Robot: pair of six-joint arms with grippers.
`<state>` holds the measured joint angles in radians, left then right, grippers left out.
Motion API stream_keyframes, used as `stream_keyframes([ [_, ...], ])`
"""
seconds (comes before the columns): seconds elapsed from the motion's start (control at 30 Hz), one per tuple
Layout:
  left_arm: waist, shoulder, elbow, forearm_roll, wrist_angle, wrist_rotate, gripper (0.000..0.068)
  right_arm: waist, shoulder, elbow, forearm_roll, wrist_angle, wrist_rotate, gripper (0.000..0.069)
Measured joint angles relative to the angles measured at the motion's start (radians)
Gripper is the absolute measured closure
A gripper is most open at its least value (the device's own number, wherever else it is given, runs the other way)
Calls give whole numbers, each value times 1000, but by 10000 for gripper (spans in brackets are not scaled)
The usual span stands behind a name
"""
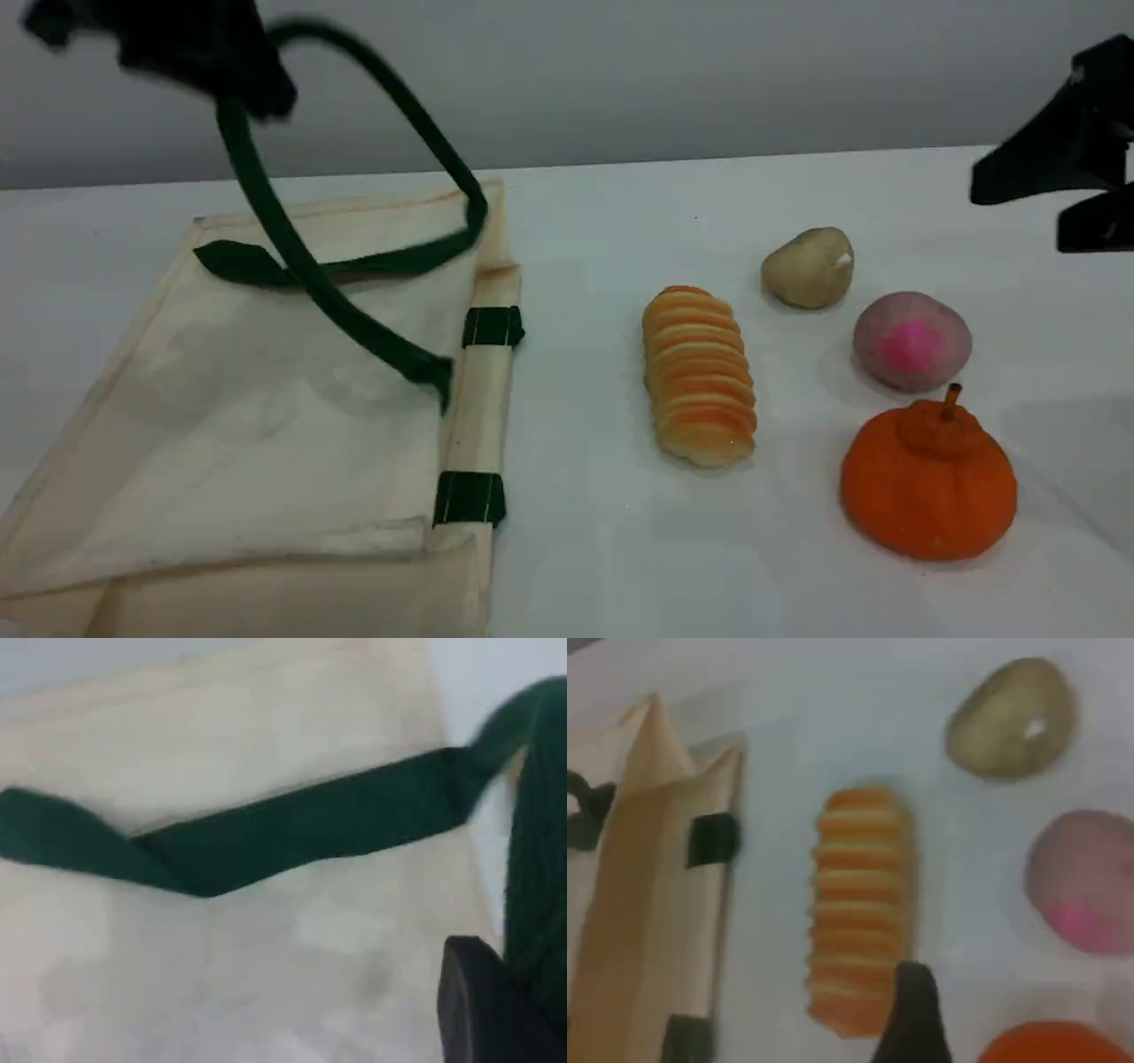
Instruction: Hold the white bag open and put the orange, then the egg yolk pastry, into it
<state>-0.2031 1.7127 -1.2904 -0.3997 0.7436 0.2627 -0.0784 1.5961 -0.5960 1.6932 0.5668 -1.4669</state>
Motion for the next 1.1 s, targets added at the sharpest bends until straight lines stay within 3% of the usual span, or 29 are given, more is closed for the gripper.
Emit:
stream_keyframes([
  [0.3, -59, -143, -124, 8, 170, 22, 615, 0, 1, 9, -32, 21, 1, 178],
  [0.53, -63, -151, -227, 11, 253, 22, 616, 0, 2, 22, -53, 81, -18, 178],
  [0.67, -78, -150, -259, 10, 286, 22, 616, 0, 2, 22, -75, 100, -18, 178],
  [0.9, -166, -150, -288, 19, 333, 48, 616, 0, 21, 38, -72, 98, -30, 178],
  [1.1, -181, -150, -288, 37, 351, 102, 616, 0, 43, 42, -77, 113, -40, 178],
])
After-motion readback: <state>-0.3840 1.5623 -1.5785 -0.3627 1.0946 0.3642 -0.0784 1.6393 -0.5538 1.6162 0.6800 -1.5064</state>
